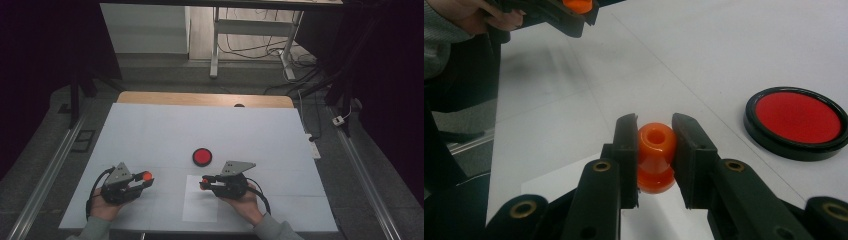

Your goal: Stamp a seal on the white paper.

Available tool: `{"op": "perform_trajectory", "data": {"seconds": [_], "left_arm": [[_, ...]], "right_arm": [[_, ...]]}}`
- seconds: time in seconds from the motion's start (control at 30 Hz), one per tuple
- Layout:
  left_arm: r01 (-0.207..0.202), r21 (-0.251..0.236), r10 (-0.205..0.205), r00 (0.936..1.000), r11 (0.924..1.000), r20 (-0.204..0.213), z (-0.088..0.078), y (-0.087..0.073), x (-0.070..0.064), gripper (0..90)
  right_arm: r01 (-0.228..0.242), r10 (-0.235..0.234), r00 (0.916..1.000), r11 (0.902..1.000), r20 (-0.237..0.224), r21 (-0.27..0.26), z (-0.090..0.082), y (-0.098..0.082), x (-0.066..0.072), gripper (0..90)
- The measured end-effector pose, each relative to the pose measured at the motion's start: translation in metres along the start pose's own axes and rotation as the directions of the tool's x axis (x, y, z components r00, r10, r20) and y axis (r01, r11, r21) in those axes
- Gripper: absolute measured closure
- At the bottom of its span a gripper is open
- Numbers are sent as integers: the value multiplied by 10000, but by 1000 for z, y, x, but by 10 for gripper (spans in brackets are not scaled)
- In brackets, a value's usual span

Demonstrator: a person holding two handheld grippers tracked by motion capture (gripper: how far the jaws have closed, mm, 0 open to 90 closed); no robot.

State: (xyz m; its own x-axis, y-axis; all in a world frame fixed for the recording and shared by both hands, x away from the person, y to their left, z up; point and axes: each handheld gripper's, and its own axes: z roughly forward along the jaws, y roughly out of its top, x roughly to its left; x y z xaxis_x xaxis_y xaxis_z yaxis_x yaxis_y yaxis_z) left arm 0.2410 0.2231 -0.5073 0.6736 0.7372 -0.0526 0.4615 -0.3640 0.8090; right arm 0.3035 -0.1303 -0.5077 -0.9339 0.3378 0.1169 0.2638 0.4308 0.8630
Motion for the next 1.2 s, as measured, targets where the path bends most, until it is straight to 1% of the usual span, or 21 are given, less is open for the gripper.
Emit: {"op": "perform_trajectory", "data": {"seconds": [0.2, 0.33, 0.6, 0.87, 1.07, 1.2], "left_arm": [[-14, 15, 14, 10000, 10000, -5, 0, 0, 0, 654], [-19, 24, 19, 10000, 10000, 0, 0, 0, 0, 654], [-41, 26, 41, 10000, 10000, 9, 0, 0, 0, 654], [-59, 18, 59, 10000, 10000, 41, 0, 0, -1, 654], [-25, 14, 25, 10000, 10000, 29, 0, 0, 0, 654], [-8, 6, 8, 10000, 10000, 42, 0, 0, 0, 654]], "right_arm": [[123, -123, 9999, 9997, 1, 190, 4, -2, 1, 733], [69, -69, 10000, 9997, 9, 226, 6, -3, 1, 733], [85, -83, 10000, 9989, -51, 471, 11, -5, 3, 733], [102, -99, 9999, 9982, -57, 588, 14, -6, 4, 733], [173, -172, 9999, 9958, -13, 897, 18, -9, 6, 733], [249, -252, 9997, 9947, 23, 996, 20, -10, 6, 733]]}}
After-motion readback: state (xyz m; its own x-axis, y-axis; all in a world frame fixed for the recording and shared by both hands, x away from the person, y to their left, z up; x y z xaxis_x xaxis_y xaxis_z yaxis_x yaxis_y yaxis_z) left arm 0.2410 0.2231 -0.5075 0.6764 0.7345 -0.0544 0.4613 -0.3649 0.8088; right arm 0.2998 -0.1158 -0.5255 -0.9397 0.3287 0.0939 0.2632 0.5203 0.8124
